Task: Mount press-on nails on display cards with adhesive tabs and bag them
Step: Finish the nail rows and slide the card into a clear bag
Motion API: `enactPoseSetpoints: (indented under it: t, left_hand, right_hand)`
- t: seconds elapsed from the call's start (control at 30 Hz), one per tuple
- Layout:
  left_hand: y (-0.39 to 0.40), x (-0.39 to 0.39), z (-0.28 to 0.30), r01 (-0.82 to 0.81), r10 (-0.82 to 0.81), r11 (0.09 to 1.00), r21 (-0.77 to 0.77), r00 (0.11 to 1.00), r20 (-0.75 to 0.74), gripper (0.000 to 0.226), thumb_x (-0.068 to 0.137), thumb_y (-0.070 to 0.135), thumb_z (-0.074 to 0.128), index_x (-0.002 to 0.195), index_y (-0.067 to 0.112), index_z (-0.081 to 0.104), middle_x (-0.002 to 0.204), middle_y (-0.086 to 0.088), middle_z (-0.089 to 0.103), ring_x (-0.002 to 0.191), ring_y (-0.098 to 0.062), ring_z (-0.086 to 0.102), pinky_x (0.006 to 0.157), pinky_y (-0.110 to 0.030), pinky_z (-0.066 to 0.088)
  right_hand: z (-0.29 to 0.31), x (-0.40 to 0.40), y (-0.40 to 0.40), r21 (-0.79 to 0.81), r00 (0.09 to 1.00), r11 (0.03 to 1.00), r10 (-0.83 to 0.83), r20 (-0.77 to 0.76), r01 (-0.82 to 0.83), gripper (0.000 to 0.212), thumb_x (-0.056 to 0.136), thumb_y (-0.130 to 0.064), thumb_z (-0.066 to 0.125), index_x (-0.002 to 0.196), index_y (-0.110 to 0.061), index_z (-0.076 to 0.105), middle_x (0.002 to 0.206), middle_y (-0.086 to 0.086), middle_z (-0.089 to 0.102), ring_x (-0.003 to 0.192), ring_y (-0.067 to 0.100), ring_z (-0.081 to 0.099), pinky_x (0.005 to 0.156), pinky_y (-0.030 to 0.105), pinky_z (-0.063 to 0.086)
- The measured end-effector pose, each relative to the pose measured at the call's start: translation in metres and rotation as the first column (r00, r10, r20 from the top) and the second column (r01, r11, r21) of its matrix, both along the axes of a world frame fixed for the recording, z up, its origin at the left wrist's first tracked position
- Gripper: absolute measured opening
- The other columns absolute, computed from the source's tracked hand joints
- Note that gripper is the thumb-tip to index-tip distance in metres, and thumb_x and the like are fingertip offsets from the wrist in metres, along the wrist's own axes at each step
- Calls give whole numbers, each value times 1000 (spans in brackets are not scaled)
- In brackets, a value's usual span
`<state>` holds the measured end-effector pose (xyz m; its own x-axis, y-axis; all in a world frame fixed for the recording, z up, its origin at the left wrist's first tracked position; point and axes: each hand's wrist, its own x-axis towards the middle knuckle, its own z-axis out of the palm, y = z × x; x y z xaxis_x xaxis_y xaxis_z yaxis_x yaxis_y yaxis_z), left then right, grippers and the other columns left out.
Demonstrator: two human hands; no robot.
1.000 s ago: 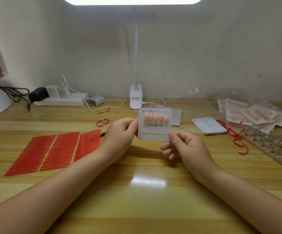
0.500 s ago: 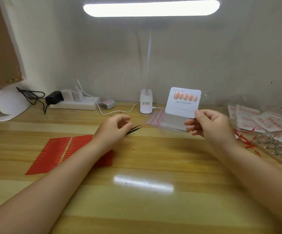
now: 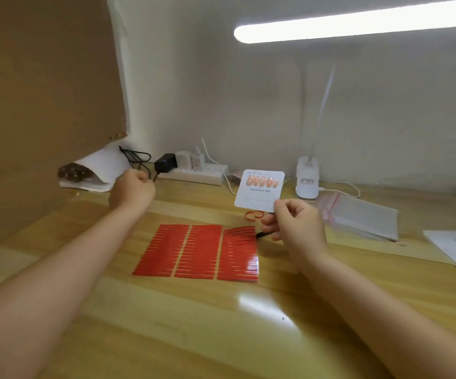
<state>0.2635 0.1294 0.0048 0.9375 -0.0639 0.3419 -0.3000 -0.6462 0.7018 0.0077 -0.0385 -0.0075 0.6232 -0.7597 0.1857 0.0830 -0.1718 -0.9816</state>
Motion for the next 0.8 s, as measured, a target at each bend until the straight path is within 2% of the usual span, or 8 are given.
enactPoseSetpoints:
  t: [0.1,0.17,0.27,0.33,0.47,0.6,0.73,0.8]
  left_hand:
    - [56,60,-12,-120,124,992,45,987,-101,33,93,12,48,125,10,58,126,-15,60,108,-38,58,86,-42,47]
    - [81,88,-19,-178,196,974,141,972,-127,33,95,9,46,127,6,57,126,-21,59,110,-42,57,80,-42,45]
    - [99,118,-22,-142,169,969,203,978,-120,30,94,4,41,120,1,56,118,-25,59,104,-44,57,75,-42,44]
    - [101,138,-22,-104,136,975,196,978,-159,32,95,2,39,124,-3,52,124,-28,55,107,-45,55,84,-46,46]
    - [80,167,-26,-207,188,978,-40,942,-278,48,98,10,42,144,0,32,147,-25,35,129,-42,41,104,-45,36]
    - [60,184,-25,-473,357,770,-428,876,-325,50,104,32,25,148,8,31,152,-14,37,136,-32,39,110,-37,28]
    - [64,203,-31,-431,310,783,-449,895,-320,47,103,27,30,147,9,33,151,-19,37,135,-38,38,111,-45,27]
    - [65,209,-31,-461,324,734,-499,883,-341,50,103,36,26,145,11,37,150,-15,40,135,-33,40,112,-42,28]
  right_hand:
    - [-1,24,15,-47,999,998,34,-23,-35,22,97,-18,50,81,-15,65,68,0,72,61,14,67,51,28,51]
    - [-4,37,24,-43,999,998,46,-17,-47,22,97,-19,51,80,-16,66,66,0,71,61,13,66,50,29,51]
    - [-14,47,34,-129,997,990,56,-52,-63,24,97,-20,51,78,-17,66,66,-3,71,58,14,66,51,33,51]
    - [-19,49,36,-209,996,975,62,-70,-76,25,97,-20,52,76,-17,66,66,-4,71,59,18,67,57,40,55]
    - [-20,50,35,-250,997,966,62,-39,-70,27,97,-17,53,73,-15,66,65,-2,70,57,16,67,54,30,55]
    - [-20,50,35,-218,996,972,82,-21,-85,28,97,-14,53,72,-12,66,65,2,70,55,13,66,52,19,51]
    - [-21,50,36,-209,995,973,96,-9,-96,27,96,-12,53,72,-10,66,65,2,70,55,13,66,52,19,51]
    - [-21,50,36,-212,995,972,101,-10,-101,27,96,-12,53,72,-11,66,65,2,70,54,12,66,51,18,50]
